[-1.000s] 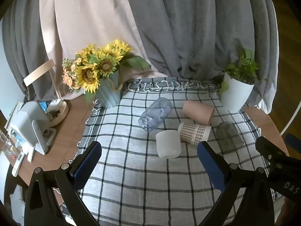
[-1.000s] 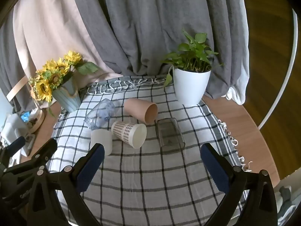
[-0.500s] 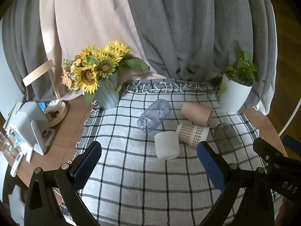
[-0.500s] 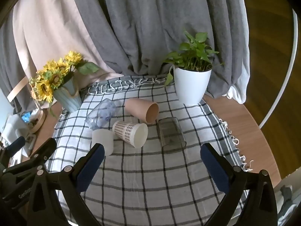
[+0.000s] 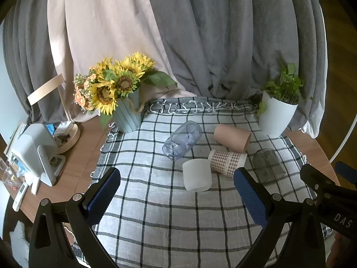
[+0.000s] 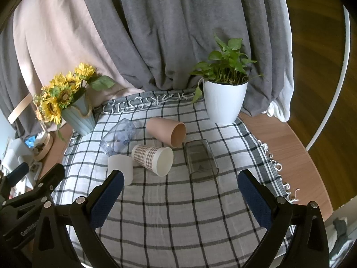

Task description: Flip cup upside down

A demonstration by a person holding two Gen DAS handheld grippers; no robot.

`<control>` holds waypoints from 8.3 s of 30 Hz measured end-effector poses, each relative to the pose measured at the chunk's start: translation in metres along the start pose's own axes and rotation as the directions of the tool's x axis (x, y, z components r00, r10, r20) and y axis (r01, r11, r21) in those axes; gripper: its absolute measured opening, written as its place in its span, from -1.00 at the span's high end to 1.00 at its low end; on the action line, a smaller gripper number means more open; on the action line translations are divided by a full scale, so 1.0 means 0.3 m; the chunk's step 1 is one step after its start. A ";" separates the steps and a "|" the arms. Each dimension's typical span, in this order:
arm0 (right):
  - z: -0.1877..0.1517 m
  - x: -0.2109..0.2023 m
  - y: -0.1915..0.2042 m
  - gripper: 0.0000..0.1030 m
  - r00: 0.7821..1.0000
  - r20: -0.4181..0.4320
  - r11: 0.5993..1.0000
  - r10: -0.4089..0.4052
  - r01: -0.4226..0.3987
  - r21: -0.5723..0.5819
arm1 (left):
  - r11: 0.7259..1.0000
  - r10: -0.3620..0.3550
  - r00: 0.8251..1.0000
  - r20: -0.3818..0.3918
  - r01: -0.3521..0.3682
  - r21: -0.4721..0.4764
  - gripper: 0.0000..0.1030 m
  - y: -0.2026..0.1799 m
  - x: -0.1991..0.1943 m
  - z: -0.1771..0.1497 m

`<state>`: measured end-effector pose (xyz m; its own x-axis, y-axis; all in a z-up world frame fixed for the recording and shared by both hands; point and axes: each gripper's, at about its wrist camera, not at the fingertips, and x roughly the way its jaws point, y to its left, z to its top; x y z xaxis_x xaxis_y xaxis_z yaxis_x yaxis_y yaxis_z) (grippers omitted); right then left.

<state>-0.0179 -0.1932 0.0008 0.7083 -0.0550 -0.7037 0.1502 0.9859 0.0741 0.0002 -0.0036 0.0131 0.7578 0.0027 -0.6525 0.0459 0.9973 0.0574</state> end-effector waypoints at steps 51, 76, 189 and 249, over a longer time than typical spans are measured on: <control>0.013 -0.024 -0.001 -0.99 1.000 0.007 1.000 -0.002 0.002 0.001 | 1.000 -0.009 1.000 0.006 0.009 -0.005 -1.00 -0.002 -0.005 -0.006; 0.053 0.191 -0.107 -0.99 0.996 -0.085 1.000 0.005 -0.006 -0.013 | 0.999 0.029 0.992 -0.120 -0.031 -0.019 -1.00 -0.141 0.190 -0.022; -0.287 0.362 0.141 -0.54 0.892 -0.428 0.989 0.146 -0.129 0.069 | 0.999 0.051 0.921 -0.387 -0.040 0.037 -1.00 0.122 0.373 -0.274; -0.187 0.409 -0.384 -0.56 0.891 -0.429 0.988 0.148 -0.117 0.099 | 0.991 -0.078 0.796 -0.600 -0.001 -0.131 -0.29 -0.380 0.504 -0.333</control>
<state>0.0131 -0.3045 -0.1336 0.3570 0.1651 -0.9194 0.1340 0.9650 0.2254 0.0446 -0.1094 -0.1675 0.2095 -0.0316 -0.9773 -0.0404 0.9983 -0.0410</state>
